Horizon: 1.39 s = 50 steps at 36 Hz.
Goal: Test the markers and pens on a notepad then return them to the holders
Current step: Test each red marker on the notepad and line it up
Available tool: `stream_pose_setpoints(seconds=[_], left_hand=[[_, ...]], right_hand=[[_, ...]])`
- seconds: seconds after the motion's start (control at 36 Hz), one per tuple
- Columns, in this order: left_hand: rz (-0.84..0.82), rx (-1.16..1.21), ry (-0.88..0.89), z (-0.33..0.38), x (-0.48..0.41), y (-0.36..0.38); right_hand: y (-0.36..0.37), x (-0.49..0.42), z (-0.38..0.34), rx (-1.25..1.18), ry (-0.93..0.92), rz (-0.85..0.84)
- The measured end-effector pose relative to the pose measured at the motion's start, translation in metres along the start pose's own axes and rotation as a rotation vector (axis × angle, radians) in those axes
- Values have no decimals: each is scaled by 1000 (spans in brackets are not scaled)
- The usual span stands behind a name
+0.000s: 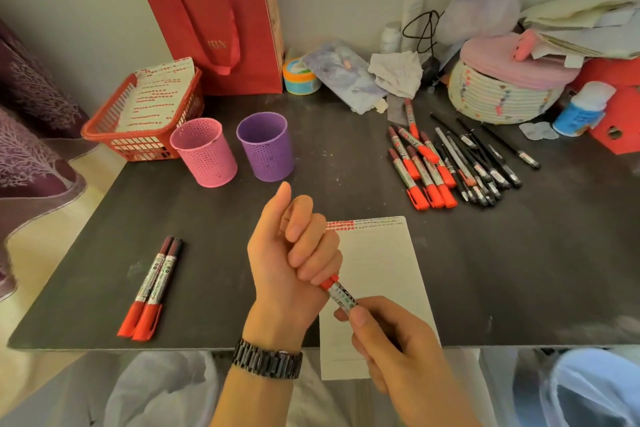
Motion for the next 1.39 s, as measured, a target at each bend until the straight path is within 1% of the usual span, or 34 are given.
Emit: stream_pose_setpoints(seconds=[0.06,0.17,0.28,0.33,0.42,0.5,0.56,0.61,0.69,0.75,0.81,0.86,0.89,0.97,1.06,1.11,1.19,1.25,1.33,1.39], left_hand=[[35,1,-10,-3,1,-1],[130,-41,31,-6,4,-3],[156,-40,53,-9,8,-3],[145,-33,51,-10,10,-2],[94,-46,47,-10,10,4],[52,-148,52,-3,7,10],[47,-299,65,5,6,10],[64,-498,85,14,9,6],[87,-876,86,27,21,-10],[96,-1117,16,32,32,-25],[116,-1234,-83,37,45,-40],[154,-1294,-114,45,59,-51],[184,-1315,-101,50,65,-56],[286,-1278,-15,65,85,-70],[378,-1233,65,71,103,-80],[448,-1215,127,73,114,-86],[534,-1230,212,79,127,-93],[565,-1253,227,87,133,-97],[587,-1409,234,104,141,-101],[620,-1531,270,119,149,-105]], right_hand=[[-5,3,-3,168,-119,90],[-7,11,-13,348,-278,221],[-10,17,-19,444,-341,299],[-11,19,-19,410,-333,306],[-11,19,-18,259,-281,259],[-9,14,-19,188,-233,214],[-6,8,-21,174,-212,151],[-6,1,-23,180,-195,107],[-12,-8,-29,243,-209,121],[-16,-15,-34,290,-240,141],[-17,-22,-35,335,-236,116],[-15,-31,-36,361,-216,88],[-14,-37,-36,324,-204,94],[-16,-56,-23,79,-98,134],[5,-71,-12,-159,53,60],[22,-77,-8,-255,106,63],[54,-86,-5,-253,124,62],[74,-93,-4,-242,129,35],[98,-107,-9,-194,97,-4],[113,-119,-12,-92,61,-25]])
Point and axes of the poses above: each hand's wrist, its own x-axis away from the middle knuckle, its own y-axis out of the palm, z = x × y, the point moved 6 cm from there along -x, towards the middle knuckle, and after that the axes turned 1 degree about x, right-handed, at the moved point
